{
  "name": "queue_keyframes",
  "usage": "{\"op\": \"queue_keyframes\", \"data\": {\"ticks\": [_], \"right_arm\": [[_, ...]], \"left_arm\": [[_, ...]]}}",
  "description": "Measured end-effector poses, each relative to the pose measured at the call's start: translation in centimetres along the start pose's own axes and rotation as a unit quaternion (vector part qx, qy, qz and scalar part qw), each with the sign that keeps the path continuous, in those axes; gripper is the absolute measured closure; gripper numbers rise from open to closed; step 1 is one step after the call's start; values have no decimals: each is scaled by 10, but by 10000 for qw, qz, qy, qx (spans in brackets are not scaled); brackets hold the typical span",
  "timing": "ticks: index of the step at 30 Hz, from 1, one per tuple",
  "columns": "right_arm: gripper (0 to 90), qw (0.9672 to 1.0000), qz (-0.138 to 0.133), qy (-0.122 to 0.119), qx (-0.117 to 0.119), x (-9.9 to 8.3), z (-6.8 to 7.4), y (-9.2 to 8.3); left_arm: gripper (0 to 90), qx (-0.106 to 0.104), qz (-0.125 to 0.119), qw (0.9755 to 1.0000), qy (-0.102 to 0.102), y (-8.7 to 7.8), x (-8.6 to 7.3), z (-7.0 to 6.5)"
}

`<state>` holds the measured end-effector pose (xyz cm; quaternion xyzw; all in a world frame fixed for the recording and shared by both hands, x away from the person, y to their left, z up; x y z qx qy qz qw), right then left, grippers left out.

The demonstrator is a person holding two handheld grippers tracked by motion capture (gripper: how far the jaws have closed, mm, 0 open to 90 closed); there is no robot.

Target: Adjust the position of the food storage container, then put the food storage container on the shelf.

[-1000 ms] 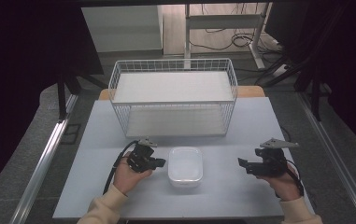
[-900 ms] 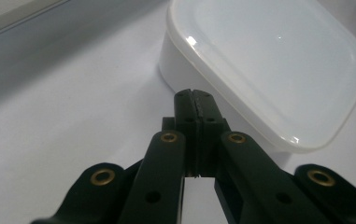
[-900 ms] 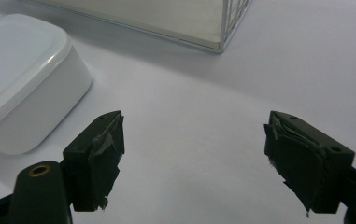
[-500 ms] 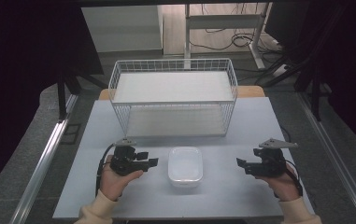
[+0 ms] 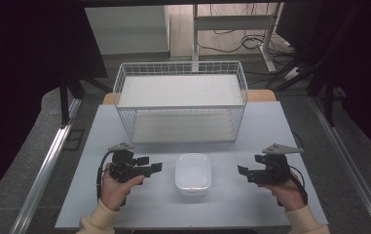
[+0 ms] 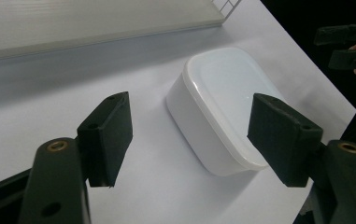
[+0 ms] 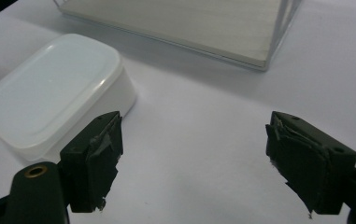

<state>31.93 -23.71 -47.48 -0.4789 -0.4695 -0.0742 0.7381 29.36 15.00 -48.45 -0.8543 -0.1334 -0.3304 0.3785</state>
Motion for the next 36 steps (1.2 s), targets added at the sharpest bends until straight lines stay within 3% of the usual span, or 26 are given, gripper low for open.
{"op": "queue_keyframes", "data": {"ticks": [14,24,30,36], "right_arm": [[187,9997,-12,-80,226,3,9,2],[188,9986,-116,55,510,12,19,6],[190,9983,-97,1,572,15,25,8],[207,9972,-14,162,730,22,35,14]], "left_arm": [[322,-96,-97,9998,-119,-2,2,2],[311,-127,-118,9997,-143,-1,5,0],[311,-150,-125,9997,-174,0,6,-1],[308,-234,-173,9994,-194,3,12,-8]]}}
Point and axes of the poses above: each handheld gripper's, and its own axes: y roughly forward along the jaws, x roughly out of its top, z roughly to its left, the point moved 4 cm from there along y, roughly forward along the jaws, and after that the axes turned 3 degrees about -y, right-handed, at the moved point
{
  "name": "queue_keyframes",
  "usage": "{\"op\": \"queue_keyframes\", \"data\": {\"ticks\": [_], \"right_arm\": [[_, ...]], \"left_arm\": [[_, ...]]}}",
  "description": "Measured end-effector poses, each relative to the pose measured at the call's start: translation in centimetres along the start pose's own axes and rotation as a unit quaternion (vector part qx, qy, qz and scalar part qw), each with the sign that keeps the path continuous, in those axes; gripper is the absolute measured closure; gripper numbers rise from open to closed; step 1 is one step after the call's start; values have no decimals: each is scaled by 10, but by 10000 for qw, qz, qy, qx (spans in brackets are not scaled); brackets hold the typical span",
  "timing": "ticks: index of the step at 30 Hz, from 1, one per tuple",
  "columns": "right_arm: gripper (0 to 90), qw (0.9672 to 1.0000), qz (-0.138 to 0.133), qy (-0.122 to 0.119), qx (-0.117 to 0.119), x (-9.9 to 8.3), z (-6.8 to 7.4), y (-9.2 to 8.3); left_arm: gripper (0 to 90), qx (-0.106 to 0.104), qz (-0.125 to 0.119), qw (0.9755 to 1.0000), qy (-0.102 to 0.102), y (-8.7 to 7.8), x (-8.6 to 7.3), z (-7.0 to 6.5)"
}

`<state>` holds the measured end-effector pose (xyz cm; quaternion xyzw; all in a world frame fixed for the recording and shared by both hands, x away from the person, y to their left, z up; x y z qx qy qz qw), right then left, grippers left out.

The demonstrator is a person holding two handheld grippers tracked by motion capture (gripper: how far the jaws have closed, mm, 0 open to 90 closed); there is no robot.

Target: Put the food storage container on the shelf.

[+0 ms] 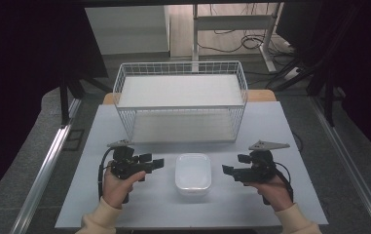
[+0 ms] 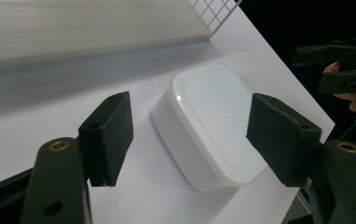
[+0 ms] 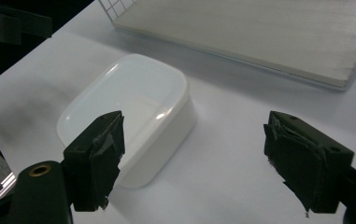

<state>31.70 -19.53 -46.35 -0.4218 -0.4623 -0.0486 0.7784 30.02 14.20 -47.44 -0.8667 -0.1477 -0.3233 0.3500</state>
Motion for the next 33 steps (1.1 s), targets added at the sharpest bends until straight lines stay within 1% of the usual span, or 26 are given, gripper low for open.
{"op": "queue_keyframes", "data": {"ticks": [6,8,11,14,17,20,23,24,26,28,33], "right_arm": [[229,9998,-30,158,87,7,6,7],[234,9997,-10,187,134,9,8,11],[245,9995,7,240,217,12,10,19],[250,9988,1,350,329,16,13,30],[262,9981,33,438,432,20,16,42],[277,9979,152,450,443,16,17,51],[291,9972,235,544,448,9,15,55],[294,9971,249,557,446,8,14,56],[304,9964,249,651,482,6,12,57],[317,9960,258,688,509,4,10,59],[339,9949,322,750,597,1,11,63]], "left_arm": [[308,-116,112,9999,-11,11,4,-5],[308,-198,153,9996,-98,14,6,-5],[311,-299,172,9992,-182,18,9,-5],[316,-382,255,9987,-227,23,11,-5],[318,-391,315,9984,-260,28,10,-4],[328,-444,367,9977,-344,30,6,0],[335,-513,416,9966,-486,33,4,3],[339,-543,453,9963,-498,34,3,4],[345,-550,509,9961,-469,36,2,2],[353,-557,571,9958,-449,39,1,2],[375,-588,742,9943,-495,47,-2,2]]}}
Point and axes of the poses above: each handheld gripper's, and its own axes: y roughly forward along the jaws, x roughly out of its top, z roughly to its left, the point moved 4 cm from there along y, roughly forward along the jaws, and after that the axes turned 3 degrees about -y, right-handed, at the moved point
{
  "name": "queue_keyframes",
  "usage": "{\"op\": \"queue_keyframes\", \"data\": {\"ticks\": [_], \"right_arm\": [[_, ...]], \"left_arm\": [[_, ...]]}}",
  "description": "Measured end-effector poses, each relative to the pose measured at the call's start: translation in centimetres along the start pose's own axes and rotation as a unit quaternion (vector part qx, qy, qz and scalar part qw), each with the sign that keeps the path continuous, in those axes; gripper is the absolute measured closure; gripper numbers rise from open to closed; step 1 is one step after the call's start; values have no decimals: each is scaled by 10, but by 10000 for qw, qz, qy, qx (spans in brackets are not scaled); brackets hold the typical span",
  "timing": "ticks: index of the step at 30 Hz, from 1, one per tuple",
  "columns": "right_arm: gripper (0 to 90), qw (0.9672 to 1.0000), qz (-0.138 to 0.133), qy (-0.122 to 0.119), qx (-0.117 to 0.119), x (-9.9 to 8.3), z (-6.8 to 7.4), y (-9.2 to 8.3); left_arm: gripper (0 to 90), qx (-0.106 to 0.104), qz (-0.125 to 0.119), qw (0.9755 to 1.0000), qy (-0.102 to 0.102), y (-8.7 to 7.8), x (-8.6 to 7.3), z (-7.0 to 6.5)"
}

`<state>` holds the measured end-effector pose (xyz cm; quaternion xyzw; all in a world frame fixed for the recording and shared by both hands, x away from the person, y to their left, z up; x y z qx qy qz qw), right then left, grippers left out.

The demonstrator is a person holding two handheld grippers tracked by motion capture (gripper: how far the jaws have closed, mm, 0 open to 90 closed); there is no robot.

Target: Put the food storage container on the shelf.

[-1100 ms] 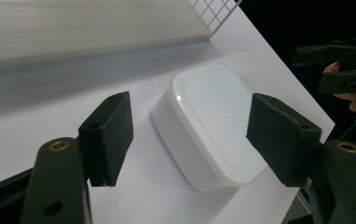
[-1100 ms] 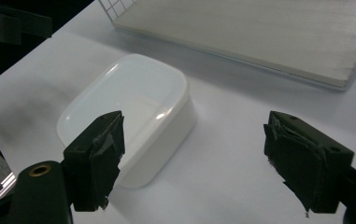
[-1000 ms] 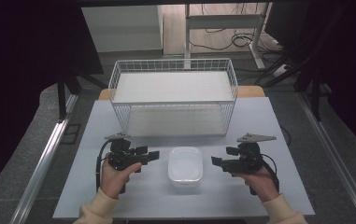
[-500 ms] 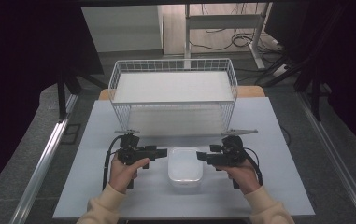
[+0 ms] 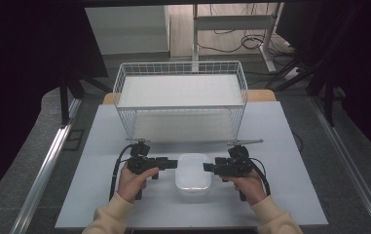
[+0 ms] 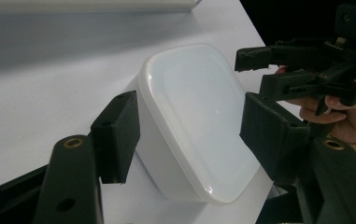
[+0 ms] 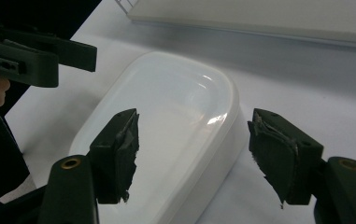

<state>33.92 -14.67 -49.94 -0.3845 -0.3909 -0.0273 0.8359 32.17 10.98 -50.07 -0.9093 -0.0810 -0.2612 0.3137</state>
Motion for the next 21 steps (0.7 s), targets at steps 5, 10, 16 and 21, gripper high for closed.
{"op": "queue_keyframes", "data": {"ticks": [5,10,16,21], "right_arm": [[356,10000,64,48,51,-3,0,3],[367,9998,124,106,80,-7,-1,6],[393,9996,160,186,109,-10,-1,7],[427,9993,160,290,168,-11,-2,8]], "left_arm": [[391,-118,87,9997,-187,5,-4,0],[409,-96,126,9996,-241,8,-6,5],[445,-118,236,9992,-290,14,-9,6],[472,-124,319,9990,-296,18,-11,7]]}}
Point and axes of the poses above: each handheld gripper's, and its own axes: y roughly forward along the jaws, x roughly out of its top, z roughly to its left, the point moved 4 cm from there along y, roughly forward along the jaws, and after that the axes turned 3 degrees about -y, right-handed, at the moved point
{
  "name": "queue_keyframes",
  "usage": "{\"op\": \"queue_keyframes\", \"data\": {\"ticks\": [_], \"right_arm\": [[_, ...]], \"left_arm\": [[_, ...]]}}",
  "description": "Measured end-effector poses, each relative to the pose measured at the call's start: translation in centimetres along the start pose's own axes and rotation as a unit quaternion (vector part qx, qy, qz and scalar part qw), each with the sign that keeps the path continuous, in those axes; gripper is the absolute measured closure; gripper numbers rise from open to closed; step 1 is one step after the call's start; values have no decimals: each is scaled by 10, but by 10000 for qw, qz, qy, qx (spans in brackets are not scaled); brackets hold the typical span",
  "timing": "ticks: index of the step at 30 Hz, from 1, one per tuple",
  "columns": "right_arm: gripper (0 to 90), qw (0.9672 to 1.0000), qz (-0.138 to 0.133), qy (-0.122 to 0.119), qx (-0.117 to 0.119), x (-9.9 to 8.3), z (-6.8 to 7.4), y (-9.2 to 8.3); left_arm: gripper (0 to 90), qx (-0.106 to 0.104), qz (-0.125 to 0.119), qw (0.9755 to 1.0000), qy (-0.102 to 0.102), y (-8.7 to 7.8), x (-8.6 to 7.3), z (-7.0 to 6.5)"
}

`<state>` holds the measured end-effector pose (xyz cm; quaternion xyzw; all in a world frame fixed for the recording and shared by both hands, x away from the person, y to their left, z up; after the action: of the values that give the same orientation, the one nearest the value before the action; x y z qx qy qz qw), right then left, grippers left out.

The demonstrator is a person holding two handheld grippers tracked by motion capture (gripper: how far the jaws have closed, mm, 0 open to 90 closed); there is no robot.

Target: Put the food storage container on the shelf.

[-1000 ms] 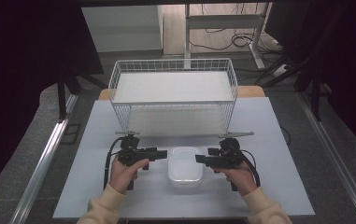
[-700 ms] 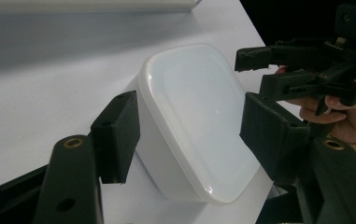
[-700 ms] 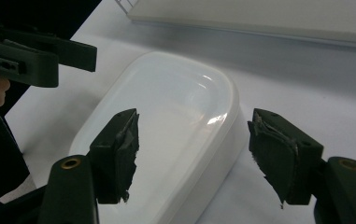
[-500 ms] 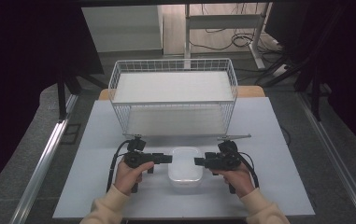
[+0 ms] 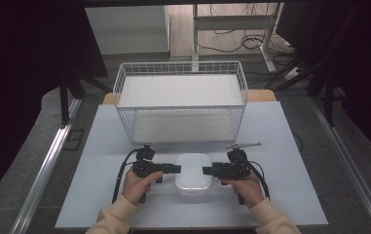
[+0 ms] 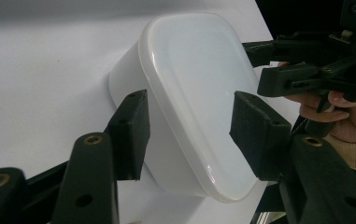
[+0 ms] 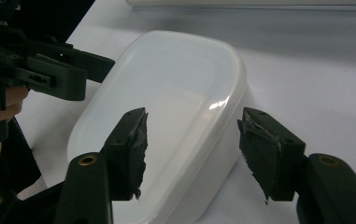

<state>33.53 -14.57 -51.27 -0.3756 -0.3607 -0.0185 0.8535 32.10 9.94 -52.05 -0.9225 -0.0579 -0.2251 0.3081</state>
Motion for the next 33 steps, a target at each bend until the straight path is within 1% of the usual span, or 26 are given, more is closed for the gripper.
{"op": "queue_keyframes", "data": {"ticks": [6,8,9,11,13,16,17,21,23,27,33], "right_arm": [[469,9999,35,73,88,-2,1,1],[490,9999,61,94,89,-2,1,1],[502,9999,64,108,83,-2,1,1],[541,9999,53,116,27,-3,0,1],[565,9997,53,235,49,-2,-1,0],[606,9990,31,429,119,-3,-3,-2],[620,9987,10,479,155,-3,-4,-3],[675,9972,-89,685,276,-4,-5,-7],[692,9971,-119,691,307,-4,-5,-10],[713,9971,-137,662,347,-4,-4,-14],[738,9973,-169,627,338,-4,-3,-19]], "left_arm": [[496,-19,80,10000,-32,5,-1,0],[516,-115,92,9998,-119,7,-2,1],[519,-128,102,9997,-156,7,-3,3],[553,-135,99,9995,-277,9,-5,6],[580,-179,81,9993,-305,8,-5,8],[643,-141,-53,9995,-290,5,-4,5],[660,-150,-53,9996,-226,4,-5,5],[689,-171,-70,9996,-215,1,-6,2],[702,-195,-63,9997,-165,-1,-7,0],[726,-281,-75,9995,-136,-5,-8,-4],[769,-448,-138,9989,-56,-10,-9,-9]]}}
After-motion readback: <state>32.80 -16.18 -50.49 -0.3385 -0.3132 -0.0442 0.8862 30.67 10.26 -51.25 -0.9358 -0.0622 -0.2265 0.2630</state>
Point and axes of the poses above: each handheld gripper's, and its own axes: y roughly forward along the jaws, x roughly out of its top, z roughly to its left, the point moved 4 cm from there along y, roughly forward along the jaws, and after that the axes turned 3 degrees about -y, right-handed, at the moved point
